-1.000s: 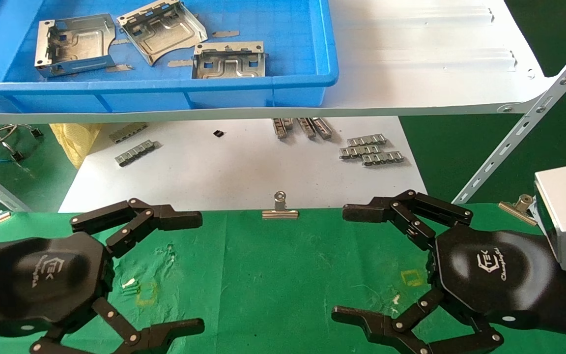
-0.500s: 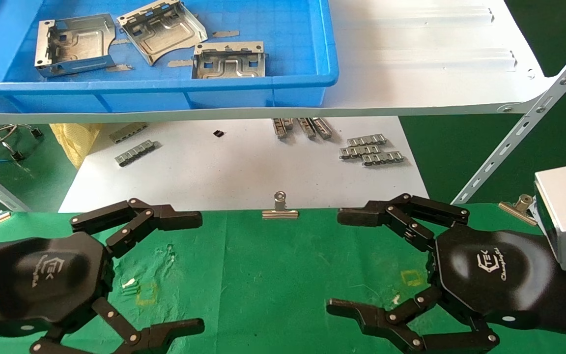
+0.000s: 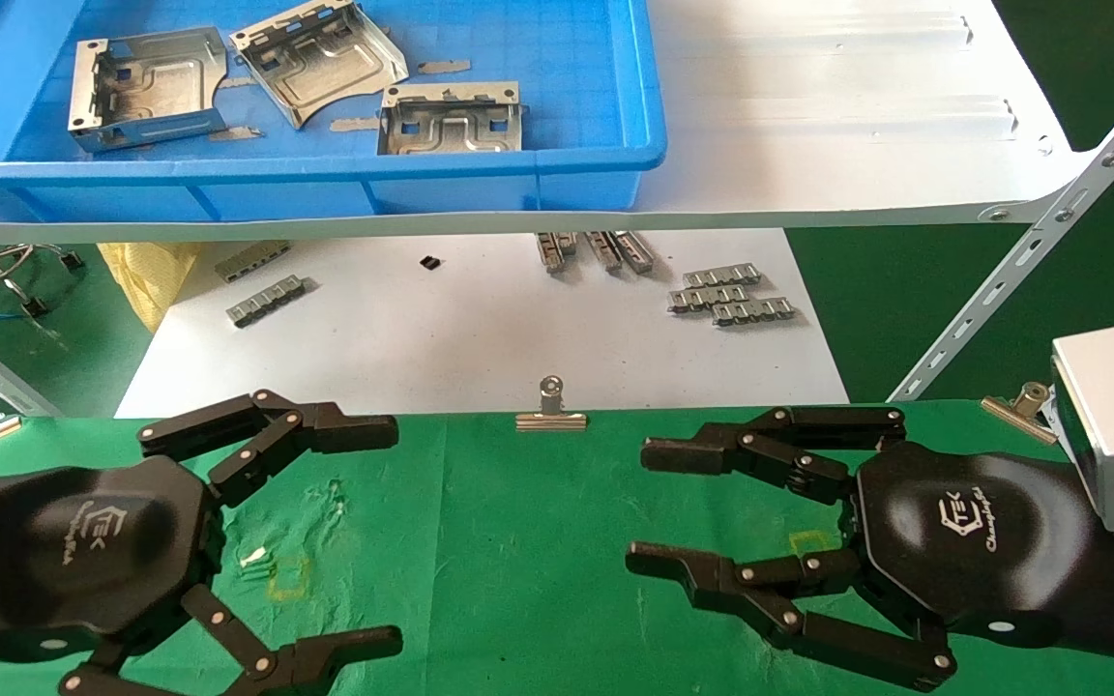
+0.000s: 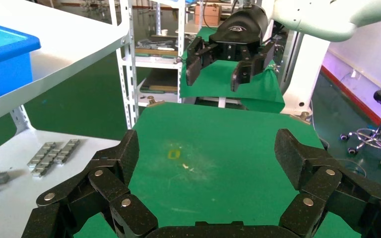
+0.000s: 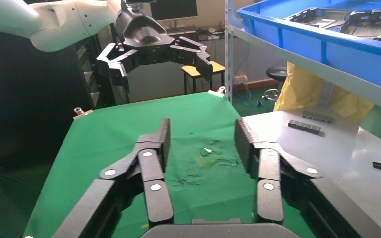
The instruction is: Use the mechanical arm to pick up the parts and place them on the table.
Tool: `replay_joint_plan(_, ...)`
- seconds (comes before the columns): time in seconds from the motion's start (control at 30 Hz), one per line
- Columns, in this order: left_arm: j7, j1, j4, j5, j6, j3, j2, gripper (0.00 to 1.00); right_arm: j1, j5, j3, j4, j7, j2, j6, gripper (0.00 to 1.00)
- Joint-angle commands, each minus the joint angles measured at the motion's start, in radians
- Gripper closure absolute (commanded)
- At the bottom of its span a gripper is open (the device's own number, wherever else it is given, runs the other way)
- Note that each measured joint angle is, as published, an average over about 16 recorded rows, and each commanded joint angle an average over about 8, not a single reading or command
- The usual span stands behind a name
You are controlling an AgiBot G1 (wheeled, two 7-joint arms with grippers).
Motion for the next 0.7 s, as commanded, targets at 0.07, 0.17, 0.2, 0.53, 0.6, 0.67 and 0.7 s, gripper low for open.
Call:
replay_joint_plan(0.07,0.0,0.0,0.0,0.0,0.0,0.0,0.0,0.0,0.0,0.0,0.0,0.0,0.0,0.0,0.0,1.0)
replay_joint_plan(0.17,0.0,0.0,0.0,0.0,0.0,0.0,0.0,0.0,0.0,0.0,0.0,0.0,0.0,0.0,0.0,1.0)
replay_joint_plan(0.2,0.0,0.0,0.0,0.0,0.0,0.0,0.0,0.0,0.0,0.0,0.0,0.0,0.0,0.0,0.0,1.0)
replay_joint_plan(0.53,0.0,0.0,0.0,0.0,0.0,0.0,0.0,0.0,0.0,0.0,0.0,0.0,0.0,0.0,0.0,1.0)
replay_joint_plan(0.6,0.0,0.0,0.0,0.0,0.0,0.0,0.0,0.0,0.0,0.0,0.0,0.0,0.0,0.0,0.0,1.0)
replay_joint_plan(0.67,0.0,0.0,0.0,0.0,0.0,0.0,0.0,0.0,0.0,0.0,0.0,0.0,0.0,0.0,0.0,1.0)
replay_joint_plan(0.7,0.0,0.0,0.0,0.0,0.0,0.0,0.0,0.0,0.0,0.0,0.0,0.0,0.0,0.0,0.0,1.0)
